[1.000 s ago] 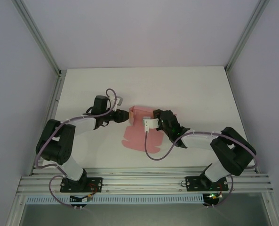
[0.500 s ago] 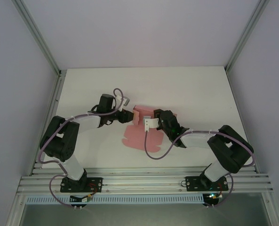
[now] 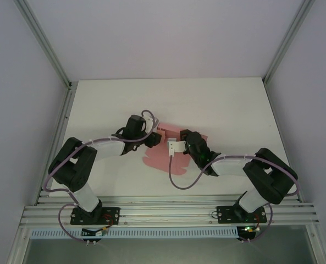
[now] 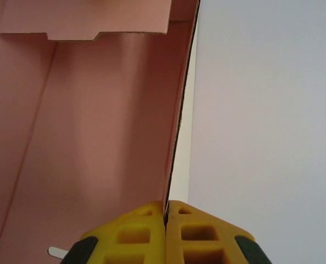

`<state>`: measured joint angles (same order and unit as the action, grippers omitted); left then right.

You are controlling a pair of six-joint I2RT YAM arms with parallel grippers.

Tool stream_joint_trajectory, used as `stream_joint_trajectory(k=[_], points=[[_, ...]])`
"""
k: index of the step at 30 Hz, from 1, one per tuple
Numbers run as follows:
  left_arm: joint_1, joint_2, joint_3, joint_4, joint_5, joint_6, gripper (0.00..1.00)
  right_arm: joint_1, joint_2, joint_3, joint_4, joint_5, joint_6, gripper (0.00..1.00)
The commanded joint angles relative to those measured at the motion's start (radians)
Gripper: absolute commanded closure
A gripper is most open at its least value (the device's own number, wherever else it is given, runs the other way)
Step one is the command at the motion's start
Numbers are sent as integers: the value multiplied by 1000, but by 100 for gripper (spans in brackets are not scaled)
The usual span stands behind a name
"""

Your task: Assemble paper box

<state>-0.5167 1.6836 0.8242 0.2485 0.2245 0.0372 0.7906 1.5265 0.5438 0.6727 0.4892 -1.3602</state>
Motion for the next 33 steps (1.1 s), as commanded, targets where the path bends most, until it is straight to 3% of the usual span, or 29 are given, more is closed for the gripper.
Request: stream_joint_trajectory(k=[1, 10, 18, 29, 33], points=[[-6, 2, -45, 66, -26, -19, 57, 34, -6, -49, -46, 11, -8, 100], [-6, 10, -102, 198, 60, -18, 55, 73, 19, -53, -94, 62, -15, 100], [-9, -4, -150, 293, 24, -5, 55, 101, 70, -71, -145, 150, -36, 100], [-9, 34, -128, 310, 52, 8, 57, 157, 21, -54, -301, 162, 1, 100], [-11, 64, -138, 409, 34, -30, 61, 179, 54, -48, -308, 176, -20, 100]])
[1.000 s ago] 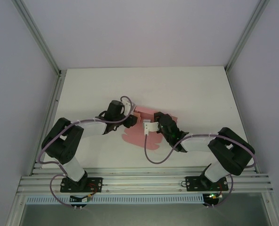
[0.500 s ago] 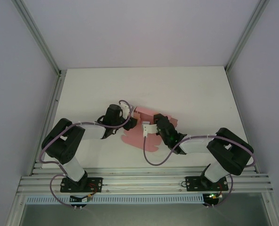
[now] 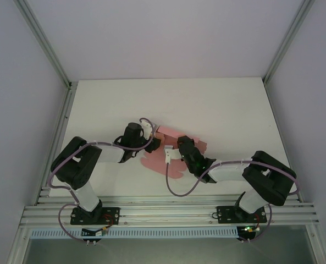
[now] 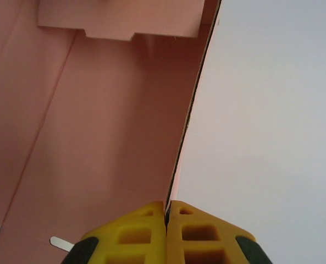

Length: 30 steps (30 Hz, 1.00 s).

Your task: Assemble paper box

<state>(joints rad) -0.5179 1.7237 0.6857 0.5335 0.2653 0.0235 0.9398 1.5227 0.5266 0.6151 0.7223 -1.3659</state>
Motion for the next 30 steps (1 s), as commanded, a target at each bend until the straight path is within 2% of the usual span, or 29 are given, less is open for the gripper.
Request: stream_joint_trajectory(k=[1, 4, 9, 12, 16, 19, 21, 23, 26, 28, 30], points=[[-11, 30, -1, 156, -14, -31, 64, 33, 63, -28, -254, -55, -8, 100], [-32, 46, -18, 255, -75, -54, 75, 36, 60, -16, -288, -64, 30, 100], [-82, 69, -14, 288, -279, -54, 95, 38, 61, -10, -316, -68, 60, 100], [-110, 86, 17, 229, -400, -69, 95, 37, 57, -5, -345, -69, 87, 100], [-152, 115, 56, 186, -657, -200, 100, 42, 46, 12, -414, -72, 143, 100], [-162, 136, 66, 172, -769, -275, 100, 45, 37, 18, -461, -78, 184, 100], [-172, 148, 96, 103, -849, -312, 100, 46, 37, 18, -471, -79, 202, 100], [-190, 157, 119, 46, -970, -351, 100, 45, 29, 20, -489, -90, 232, 100], [-202, 151, 143, -31, -1035, -387, 100, 45, 13, 32, -531, -115, 281, 100], [-221, 167, 197, -145, -1155, -397, 100, 45, 4, 39, -558, -127, 304, 100], [-226, 178, 210, -186, -1179, -421, 100, 44, -5, 45, -569, -138, 321, 100]])
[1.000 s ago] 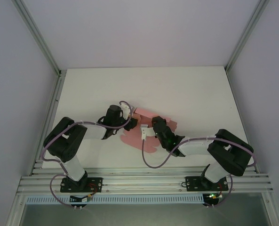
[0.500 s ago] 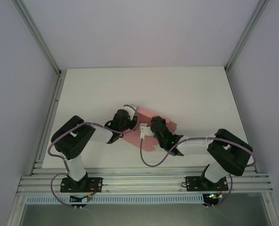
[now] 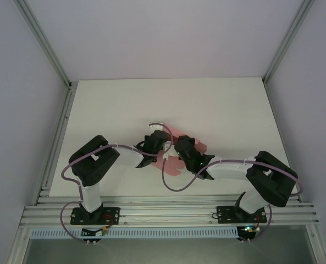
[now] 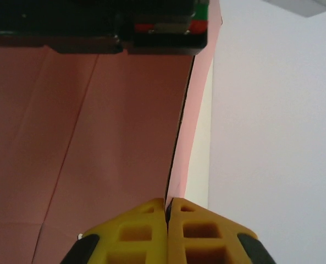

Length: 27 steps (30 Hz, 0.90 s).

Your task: Assemble paper box

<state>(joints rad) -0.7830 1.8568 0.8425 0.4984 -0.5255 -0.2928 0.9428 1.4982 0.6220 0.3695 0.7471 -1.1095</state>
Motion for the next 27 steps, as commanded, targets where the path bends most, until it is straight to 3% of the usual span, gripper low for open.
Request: stream_joint_trajectory(k=[1, 4, 11, 15, 18, 20, 22, 27], points=[[40, 48, 57, -170, -383, -123, 100, 42, 15, -50, -324, -168, 74, 100], [37, 74, 126, -360, -482, -211, 100, 41, 9, -48, -331, -170, 84, 100], [36, 99, 164, -540, -569, -345, 100, 27, -8, -28, -335, -188, 142, 100], [34, 76, 73, -259, -362, -146, 100, -10, -29, 28, -314, -197, 217, 100], [26, 48, 70, -196, -317, -71, 100, -46, -47, 91, -246, -193, 278, 84], [25, 39, 72, -181, -294, -48, 100, -78, -61, 148, -245, -210, 343, 60], [26, 30, 71, -180, -255, -53, 100, -111, -82, 203, -246, -233, 412, 57], [33, 2, 55, -175, -121, -56, 100, -154, -230, 254, -201, -297, 584, 12]])
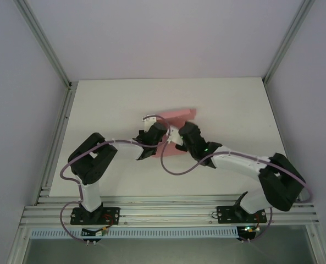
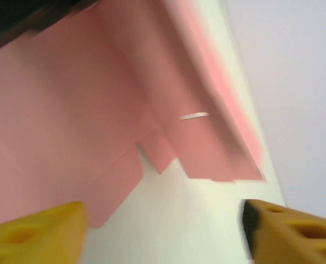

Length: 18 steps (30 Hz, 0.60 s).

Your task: Assemble paper box

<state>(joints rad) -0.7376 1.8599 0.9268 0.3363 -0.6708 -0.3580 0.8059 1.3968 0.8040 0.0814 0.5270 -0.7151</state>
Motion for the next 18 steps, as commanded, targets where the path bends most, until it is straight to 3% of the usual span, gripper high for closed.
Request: stream_joint_trajectory(k=[1, 2, 8, 12, 15, 18], points=[[-12, -11, -39, 0, 32, 9, 100, -24, -173, 81, 77, -100, 236, 10], [-9, -24, -46, 4, 47, 8, 100, -30, -216, 92, 50, -127, 286, 1], [55, -157, -121, 91, 310, -7, 100, -122, -481, 86, -52, -157, 579, 0], [137, -256, -205, 262, 682, -4, 100, -338, -559, 160, -295, -263, 851, 0], [181, -320, -253, 360, 929, -16, 100, -518, -511, 231, -467, -369, 964, 0], [187, -355, -280, 440, 1110, -13, 100, -671, -417, 247, -514, -530, 1020, 0]])
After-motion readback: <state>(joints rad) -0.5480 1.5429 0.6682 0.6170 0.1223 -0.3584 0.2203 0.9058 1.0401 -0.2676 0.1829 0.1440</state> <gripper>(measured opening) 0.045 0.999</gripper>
